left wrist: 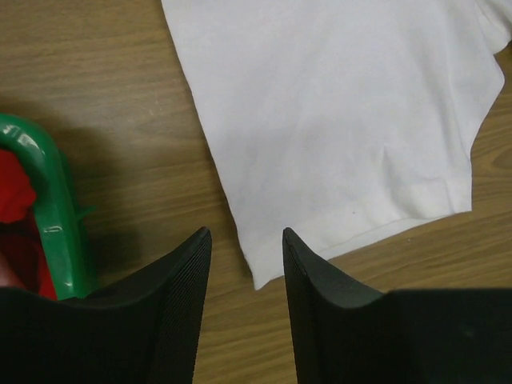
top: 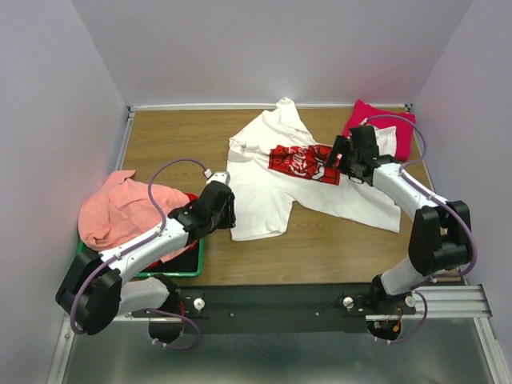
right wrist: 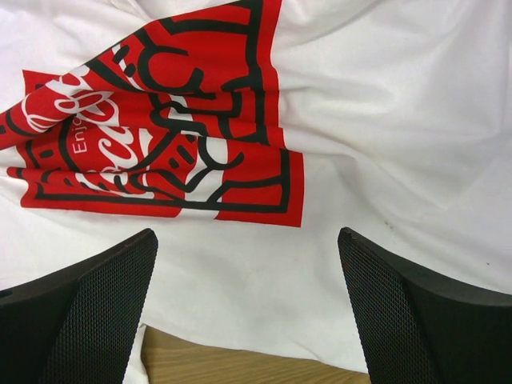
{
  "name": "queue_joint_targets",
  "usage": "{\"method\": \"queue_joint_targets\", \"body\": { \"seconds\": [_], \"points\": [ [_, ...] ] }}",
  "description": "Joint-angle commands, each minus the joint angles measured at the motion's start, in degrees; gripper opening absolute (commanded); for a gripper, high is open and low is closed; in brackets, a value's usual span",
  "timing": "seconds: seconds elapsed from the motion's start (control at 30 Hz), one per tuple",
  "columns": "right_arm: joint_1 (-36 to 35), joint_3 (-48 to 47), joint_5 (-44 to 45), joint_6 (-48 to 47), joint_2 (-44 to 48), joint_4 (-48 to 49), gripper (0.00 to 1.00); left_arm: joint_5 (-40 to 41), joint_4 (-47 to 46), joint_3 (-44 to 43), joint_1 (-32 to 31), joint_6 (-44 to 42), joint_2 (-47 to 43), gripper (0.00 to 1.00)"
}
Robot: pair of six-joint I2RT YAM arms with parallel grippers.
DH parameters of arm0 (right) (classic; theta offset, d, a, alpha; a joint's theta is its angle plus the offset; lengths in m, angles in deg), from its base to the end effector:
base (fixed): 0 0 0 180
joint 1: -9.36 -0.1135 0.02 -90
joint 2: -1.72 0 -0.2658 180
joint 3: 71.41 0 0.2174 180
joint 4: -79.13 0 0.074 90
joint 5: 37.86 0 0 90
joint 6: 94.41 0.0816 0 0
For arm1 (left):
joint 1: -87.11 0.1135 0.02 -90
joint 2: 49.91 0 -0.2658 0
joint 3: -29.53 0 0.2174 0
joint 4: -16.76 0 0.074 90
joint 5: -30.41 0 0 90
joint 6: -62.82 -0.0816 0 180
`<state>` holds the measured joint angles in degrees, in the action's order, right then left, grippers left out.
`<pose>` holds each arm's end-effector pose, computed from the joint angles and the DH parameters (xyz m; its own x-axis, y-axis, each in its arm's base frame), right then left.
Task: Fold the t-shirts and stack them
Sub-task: Flatten the tshirt out
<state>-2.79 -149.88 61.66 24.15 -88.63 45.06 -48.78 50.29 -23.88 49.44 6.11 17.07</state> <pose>0.3370 0.0587 0.2235 -0.6626 0.3396 -0.6675 0.2523 0.9404 0.2280 0.1932 -0.1299 0.1942 -0.7587 -0.0954 -0.6444 0.0990 0.9608 -0.2588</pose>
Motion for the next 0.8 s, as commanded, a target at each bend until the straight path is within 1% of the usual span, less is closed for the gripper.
{"method": "queue_joint_targets", "body": {
  "seconds": [0.0, 0.43, 0.57, 0.77],
  "points": [
    [0.28, 1.54, -0.90, 0.71, 2.98, -0.59, 1.00, -1.93, 0.68, 2.13, -1.35, 5.10, 0.86, 0.48],
    [0.28, 4.62, -0.20, 0.71, 8.43, -0.59, 1.00, -2.72, -2.05, 6.97, -3.02, 8.71, 3.42, 0.47],
    [0.28, 5.15, 0.06, 0.71, 8.70, -0.59, 1.00, -2.46, -2.58, 7.41, -3.20, 8.80, 2.10, 0.46],
    [0.28, 5.59, -0.03, 0.71, 8.26, -0.59, 1.00, -3.08, -3.37, 7.33, -3.37, 8.19, 2.54, 0.45]
  ]
}}
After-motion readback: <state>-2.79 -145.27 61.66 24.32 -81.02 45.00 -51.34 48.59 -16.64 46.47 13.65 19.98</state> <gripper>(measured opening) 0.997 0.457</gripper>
